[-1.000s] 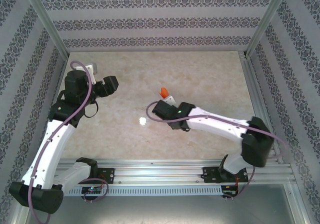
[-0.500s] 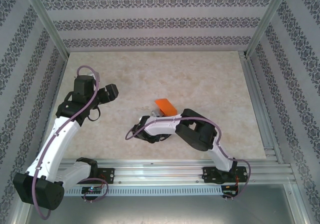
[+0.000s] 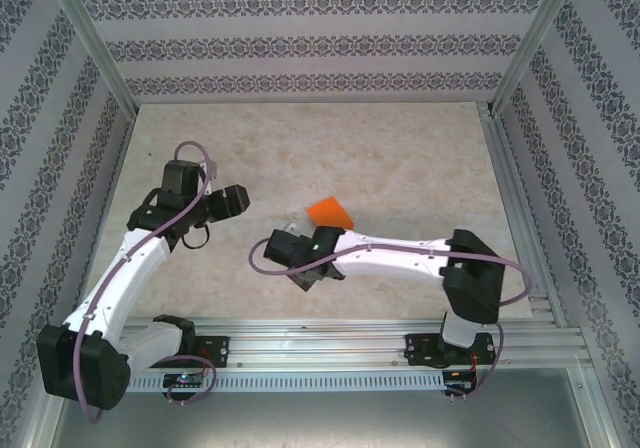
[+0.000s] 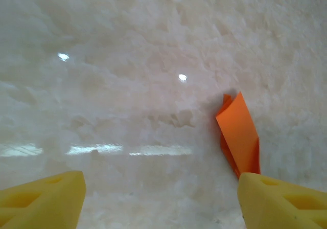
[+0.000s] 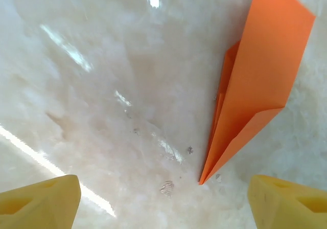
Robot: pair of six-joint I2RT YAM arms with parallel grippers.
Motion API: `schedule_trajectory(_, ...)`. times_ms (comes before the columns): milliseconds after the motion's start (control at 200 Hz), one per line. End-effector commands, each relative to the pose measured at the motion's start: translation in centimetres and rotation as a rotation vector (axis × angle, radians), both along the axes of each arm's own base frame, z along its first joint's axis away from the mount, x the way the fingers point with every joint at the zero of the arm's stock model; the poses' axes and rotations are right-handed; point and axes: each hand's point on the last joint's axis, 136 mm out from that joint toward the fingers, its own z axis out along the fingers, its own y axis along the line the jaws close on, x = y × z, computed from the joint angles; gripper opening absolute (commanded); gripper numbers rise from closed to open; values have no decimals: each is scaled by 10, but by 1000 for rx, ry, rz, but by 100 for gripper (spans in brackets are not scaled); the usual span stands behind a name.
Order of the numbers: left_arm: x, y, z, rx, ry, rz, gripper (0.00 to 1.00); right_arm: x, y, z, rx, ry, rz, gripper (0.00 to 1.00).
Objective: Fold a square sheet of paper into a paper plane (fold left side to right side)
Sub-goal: Turn over the paper at the center of the table, then pick up the paper from the center of the table.
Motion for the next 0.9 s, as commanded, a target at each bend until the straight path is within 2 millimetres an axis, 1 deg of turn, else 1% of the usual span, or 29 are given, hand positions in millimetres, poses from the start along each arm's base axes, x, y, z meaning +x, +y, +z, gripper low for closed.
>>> schedule_trajectory(0,-2,-44,-6,-226,15,-129,75,15,-5,26,204,14,-65,86)
schedule_trajectory(115,-6,-86,-29,-319,68,-197,75,42,-23,51,428,-28,-168,86)
schedule_trajectory(130,-6,-91,-32,-327,74,-204,75,43,-25,50,452,-26,-177,86)
schedule_trajectory(140,-5,-95,-33,-332,77,-209,75,47,-28,54,479,-33,-192,86)
schedule_trajectory(175,-4,-106,-39,-344,93,-222,74,55,-37,57,547,-35,-235,87)
schedule_trajectory(200,-2,-114,-42,-352,96,-232,74,59,-41,62,608,-33,-255,86)
schedule_trajectory(215,-1,-118,-44,-354,98,-235,74,63,-45,61,635,-28,-273,87)
schedule_trajectory(295,10,-133,-55,-358,110,-231,72,75,-62,71,801,-30,-335,87)
schedule_trajectory(390,24,-152,-64,-390,123,-237,69,83,-83,70,919,-27,-402,87)
schedule_trajectory(420,28,-157,-66,-399,126,-239,68,83,-89,66,946,-15,-418,87)
schedule_trajectory(475,36,-164,-72,-401,136,-234,66,86,-100,62,1001,1,-450,87)
schedule_trajectory(580,47,-175,-84,-398,152,-232,64,88,-114,55,1109,62,-476,85)
schedule_trajectory(679,55,-180,-94,-393,169,-231,62,86,-125,47,1151,99,-487,83)
schedule_trajectory(779,61,-182,-108,-381,192,-223,61,84,-131,41,1152,115,-491,83)
schedule_trajectory(894,64,-187,-120,-383,213,-227,58,82,-132,39,1154,124,-480,82)
